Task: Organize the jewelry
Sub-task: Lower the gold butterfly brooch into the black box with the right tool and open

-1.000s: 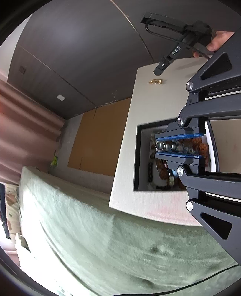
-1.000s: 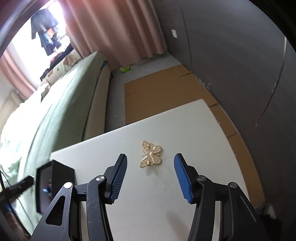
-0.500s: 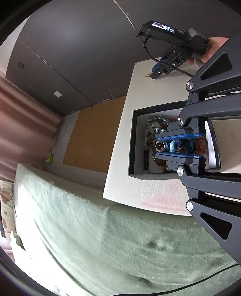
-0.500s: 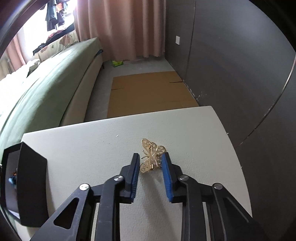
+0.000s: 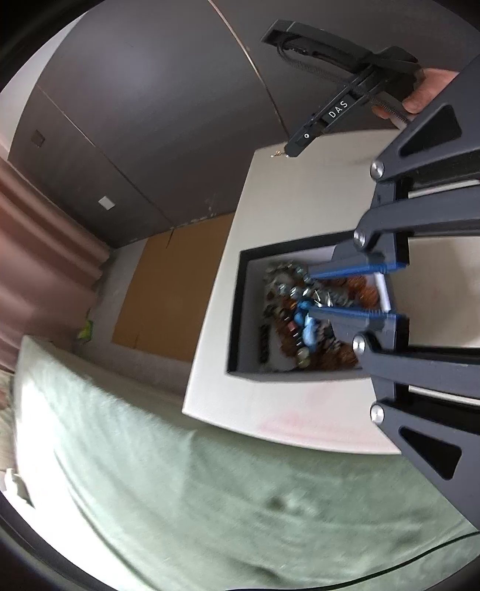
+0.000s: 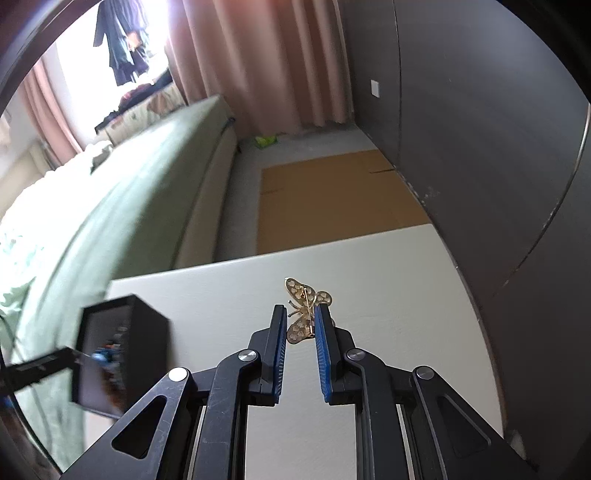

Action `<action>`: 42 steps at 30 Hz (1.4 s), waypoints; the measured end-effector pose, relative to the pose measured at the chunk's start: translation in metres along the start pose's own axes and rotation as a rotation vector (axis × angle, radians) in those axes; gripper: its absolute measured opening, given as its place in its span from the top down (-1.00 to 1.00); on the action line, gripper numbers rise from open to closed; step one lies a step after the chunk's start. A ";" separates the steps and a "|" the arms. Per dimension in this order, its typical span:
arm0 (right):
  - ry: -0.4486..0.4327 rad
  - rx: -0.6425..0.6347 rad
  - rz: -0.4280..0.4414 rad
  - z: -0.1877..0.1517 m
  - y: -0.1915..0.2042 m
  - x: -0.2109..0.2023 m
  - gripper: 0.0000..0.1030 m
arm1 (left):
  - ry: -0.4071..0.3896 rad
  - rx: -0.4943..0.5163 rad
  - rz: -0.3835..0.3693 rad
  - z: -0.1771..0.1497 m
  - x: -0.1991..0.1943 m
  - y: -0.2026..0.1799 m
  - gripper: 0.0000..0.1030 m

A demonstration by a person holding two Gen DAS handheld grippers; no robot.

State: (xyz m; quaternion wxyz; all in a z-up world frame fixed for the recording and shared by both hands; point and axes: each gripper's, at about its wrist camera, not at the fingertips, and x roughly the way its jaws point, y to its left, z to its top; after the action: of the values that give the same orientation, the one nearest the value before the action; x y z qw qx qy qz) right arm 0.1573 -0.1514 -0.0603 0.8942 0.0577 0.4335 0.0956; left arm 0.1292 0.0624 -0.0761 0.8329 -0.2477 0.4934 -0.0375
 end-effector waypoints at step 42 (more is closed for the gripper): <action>0.048 0.077 0.368 -0.034 0.062 -0.039 -0.08 | -0.198 -0.073 0.065 -0.011 -0.073 0.028 -0.38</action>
State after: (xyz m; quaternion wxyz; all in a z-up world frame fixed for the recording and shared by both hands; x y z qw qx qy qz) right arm 0.0997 -0.0987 -0.0403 0.8481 0.1677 0.4402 0.2424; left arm 0.0775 0.1047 -0.0344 0.8687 -0.2643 0.4177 0.0320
